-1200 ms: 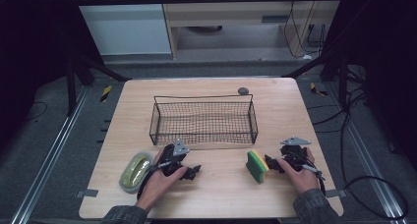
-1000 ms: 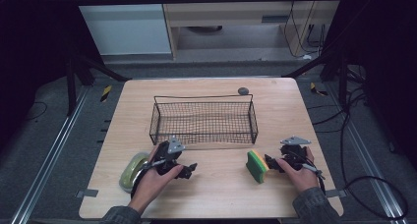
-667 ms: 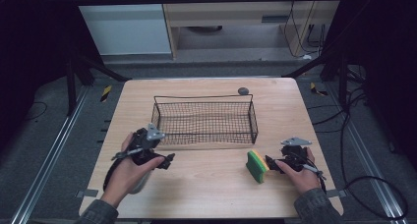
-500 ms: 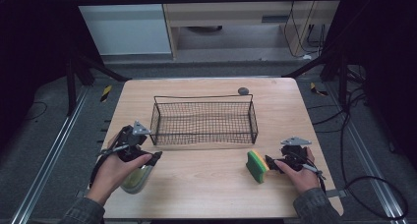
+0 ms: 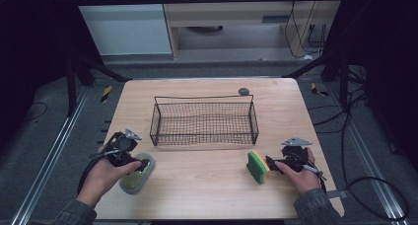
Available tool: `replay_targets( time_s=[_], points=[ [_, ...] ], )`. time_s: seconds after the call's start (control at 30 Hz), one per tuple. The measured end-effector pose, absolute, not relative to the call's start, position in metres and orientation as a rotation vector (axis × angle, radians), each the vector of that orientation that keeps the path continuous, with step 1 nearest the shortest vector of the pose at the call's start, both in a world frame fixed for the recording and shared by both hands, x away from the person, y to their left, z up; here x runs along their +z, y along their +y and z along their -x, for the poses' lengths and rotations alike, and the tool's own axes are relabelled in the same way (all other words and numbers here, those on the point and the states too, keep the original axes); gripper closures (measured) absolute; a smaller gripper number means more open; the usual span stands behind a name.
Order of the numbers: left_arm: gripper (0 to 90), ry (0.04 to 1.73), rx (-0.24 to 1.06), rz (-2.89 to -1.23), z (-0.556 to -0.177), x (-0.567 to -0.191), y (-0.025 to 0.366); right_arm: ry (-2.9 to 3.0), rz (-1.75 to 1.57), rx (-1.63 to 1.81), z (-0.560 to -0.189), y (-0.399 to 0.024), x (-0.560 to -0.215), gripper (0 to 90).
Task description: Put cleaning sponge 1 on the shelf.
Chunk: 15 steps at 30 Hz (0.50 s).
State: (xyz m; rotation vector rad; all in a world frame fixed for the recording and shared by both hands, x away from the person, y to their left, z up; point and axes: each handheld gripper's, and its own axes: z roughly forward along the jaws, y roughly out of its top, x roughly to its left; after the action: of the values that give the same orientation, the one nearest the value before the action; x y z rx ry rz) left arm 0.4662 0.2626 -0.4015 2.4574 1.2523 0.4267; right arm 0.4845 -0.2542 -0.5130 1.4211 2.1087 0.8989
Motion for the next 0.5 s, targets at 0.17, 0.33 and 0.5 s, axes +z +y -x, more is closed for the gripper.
replay_targets(
  time_s=[0.17, 0.33, 0.5],
  points=[
    [30.4, 1.286, 0.393, -2.472, -0.468, -0.41, 0.267, 2.109, -1.421, 0.899, -0.484, -0.254, -0.513, 0.5],
    [41.9, 1.307, 0.344, -2.488, -0.47, -0.418, 0.272, 2.109, -1.421, 0.899, -0.484, -0.254, -0.513, 0.4],
    [48.6, 1.327, 0.295, -2.483, -0.473, -0.428, 0.275, 2.109, -1.421, 0.899, -0.484, -0.254, -0.513, 0.4]
  ],
)
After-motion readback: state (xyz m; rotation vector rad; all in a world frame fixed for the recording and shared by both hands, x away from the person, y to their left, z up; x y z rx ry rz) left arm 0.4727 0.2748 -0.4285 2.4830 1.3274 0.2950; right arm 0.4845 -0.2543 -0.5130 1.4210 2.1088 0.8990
